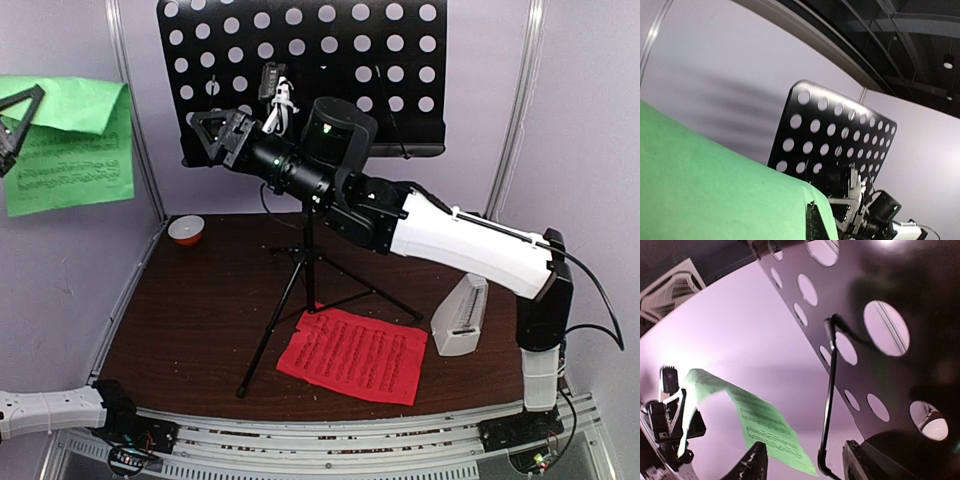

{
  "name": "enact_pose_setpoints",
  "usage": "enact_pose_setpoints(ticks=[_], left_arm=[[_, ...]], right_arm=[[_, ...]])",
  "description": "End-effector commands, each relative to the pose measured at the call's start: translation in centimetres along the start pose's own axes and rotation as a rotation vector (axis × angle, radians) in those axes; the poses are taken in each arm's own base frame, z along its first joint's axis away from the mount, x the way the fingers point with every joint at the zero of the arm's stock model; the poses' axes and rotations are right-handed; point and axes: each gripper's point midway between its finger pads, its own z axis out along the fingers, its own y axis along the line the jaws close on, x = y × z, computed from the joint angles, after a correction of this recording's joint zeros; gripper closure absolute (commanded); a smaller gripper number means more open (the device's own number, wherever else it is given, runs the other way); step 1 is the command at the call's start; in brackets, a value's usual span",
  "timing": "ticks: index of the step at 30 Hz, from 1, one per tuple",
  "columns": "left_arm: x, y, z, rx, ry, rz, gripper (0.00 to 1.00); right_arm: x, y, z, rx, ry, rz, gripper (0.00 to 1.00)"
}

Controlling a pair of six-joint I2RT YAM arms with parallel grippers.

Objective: Pack up the instrument practice props

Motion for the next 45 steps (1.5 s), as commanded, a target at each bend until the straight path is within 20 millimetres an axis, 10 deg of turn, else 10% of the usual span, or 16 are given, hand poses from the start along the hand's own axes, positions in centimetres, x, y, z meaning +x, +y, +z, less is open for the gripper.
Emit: enact_pose_setpoints(ticks=[1, 6, 14, 23, 37, 45], left_arm=[[11.1, 1.4, -0.5, 0.019, 0.371, -0.033, 1.00], [18.0, 3.3, -1.9, -0.008, 0.529, -0.108, 1.00], [24.7, 2.5, -2.4, 0.093, 0.730, -0.206, 1.00], [28.5, 2.1, -2.4, 0.132, 0.845, -0.292, 1.00], [28.8, 1.6, -2.0, 0.152, 0.866, -0.308, 1.00], [28.8, 1.6, -2.1, 0.155, 0.869, -0.308, 1.00]], right_arm=[[-2.5, 4.4, -2.3, -0.114, -0.010, -0.099, 0.42], [-0.4, 6.1, -4.9, -0.148, 0.067, -0.205, 0.24], [8.8, 5.0, -11.5, -0.015, 0.225, -0.573, 0.09], [18.3, 4.3, -18.0, 0.213, 0.335, -1.084, 0.02], [21.9, 3.1, -15.2, 0.503, 0.313, -1.553, 0.00], [20.2, 2.4, -14.1, 0.621, 0.288, -1.517, 0.28]])
